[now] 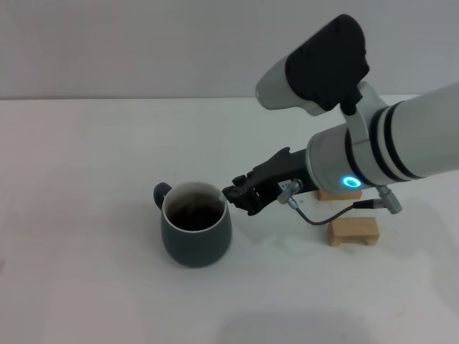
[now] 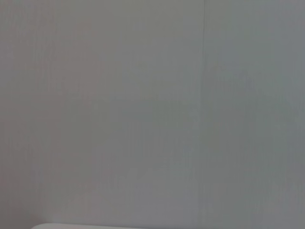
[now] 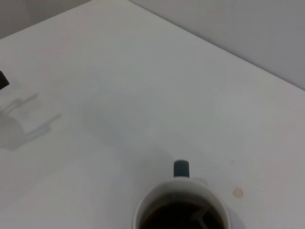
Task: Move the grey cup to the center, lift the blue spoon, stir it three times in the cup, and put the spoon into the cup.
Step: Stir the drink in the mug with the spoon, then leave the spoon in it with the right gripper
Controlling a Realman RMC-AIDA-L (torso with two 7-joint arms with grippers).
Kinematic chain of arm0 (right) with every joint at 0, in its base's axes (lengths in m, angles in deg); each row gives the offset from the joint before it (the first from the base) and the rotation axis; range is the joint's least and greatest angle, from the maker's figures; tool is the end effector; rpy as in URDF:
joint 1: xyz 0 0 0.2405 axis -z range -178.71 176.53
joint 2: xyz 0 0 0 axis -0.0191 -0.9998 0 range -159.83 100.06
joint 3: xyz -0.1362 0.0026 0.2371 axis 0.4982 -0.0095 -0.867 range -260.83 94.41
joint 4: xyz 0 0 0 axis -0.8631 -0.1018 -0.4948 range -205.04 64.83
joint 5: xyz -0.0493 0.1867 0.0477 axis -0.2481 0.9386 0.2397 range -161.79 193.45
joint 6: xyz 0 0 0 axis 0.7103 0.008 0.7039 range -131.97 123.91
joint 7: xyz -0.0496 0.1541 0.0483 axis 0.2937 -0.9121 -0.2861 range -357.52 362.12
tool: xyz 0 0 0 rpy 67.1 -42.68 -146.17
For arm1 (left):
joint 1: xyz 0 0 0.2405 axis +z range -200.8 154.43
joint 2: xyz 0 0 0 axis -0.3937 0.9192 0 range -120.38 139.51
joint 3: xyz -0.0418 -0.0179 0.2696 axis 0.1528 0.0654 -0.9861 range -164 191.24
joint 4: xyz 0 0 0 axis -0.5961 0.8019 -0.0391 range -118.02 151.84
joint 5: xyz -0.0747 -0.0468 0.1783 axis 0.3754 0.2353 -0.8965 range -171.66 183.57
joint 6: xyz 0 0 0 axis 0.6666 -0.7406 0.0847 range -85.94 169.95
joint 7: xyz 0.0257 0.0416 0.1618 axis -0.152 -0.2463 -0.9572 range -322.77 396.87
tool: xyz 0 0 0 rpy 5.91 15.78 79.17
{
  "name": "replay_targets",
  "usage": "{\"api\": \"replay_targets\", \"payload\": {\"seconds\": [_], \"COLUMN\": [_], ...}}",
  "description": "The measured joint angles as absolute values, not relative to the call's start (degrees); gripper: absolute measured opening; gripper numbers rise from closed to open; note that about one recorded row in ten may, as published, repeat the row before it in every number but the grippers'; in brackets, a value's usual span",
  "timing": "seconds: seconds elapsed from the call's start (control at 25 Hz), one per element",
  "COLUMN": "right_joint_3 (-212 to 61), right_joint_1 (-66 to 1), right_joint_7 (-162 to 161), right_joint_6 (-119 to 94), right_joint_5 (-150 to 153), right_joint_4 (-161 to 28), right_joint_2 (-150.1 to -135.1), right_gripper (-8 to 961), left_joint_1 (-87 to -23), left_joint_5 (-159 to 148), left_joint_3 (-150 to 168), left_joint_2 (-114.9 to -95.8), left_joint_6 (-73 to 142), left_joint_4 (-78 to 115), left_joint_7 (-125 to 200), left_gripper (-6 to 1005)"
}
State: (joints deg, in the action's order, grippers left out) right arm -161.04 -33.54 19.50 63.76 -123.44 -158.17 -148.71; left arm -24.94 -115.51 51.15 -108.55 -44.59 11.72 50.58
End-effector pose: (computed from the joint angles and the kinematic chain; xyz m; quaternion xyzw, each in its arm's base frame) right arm 0.1094 0.3437 -0.0878 -0.9477 0.2555 -0.0226 0.1898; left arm -0.4134 0.1919 0.0201 -0.6182 -0.2745 -0.2795 0.6814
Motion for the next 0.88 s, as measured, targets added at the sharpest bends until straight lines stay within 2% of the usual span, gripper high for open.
{"api": "replay_targets", "payload": {"seconds": [0.4,0.88], "right_joint_3": [-160.42,-158.26], "right_joint_1": [-31.46,-34.77], "right_joint_7": [19.13,19.9], "right_joint_6": [66.37,62.38], "right_joint_5": [-122.88,-120.4], "right_joint_4": [-161.2,-157.16], "right_joint_2": [-148.9,-148.97], "right_gripper": [162,162], "left_joint_1": [-24.95,-25.09], "left_joint_5": [-115.51,-115.51], "left_joint_3": [51.15,51.13], "left_joint_2": [-108.56,-108.65], "left_joint_6": [-44.24,-44.47], "left_joint_4": [11.73,11.73], "left_joint_7": [50.58,50.58], "left_gripper": [864,864]}}
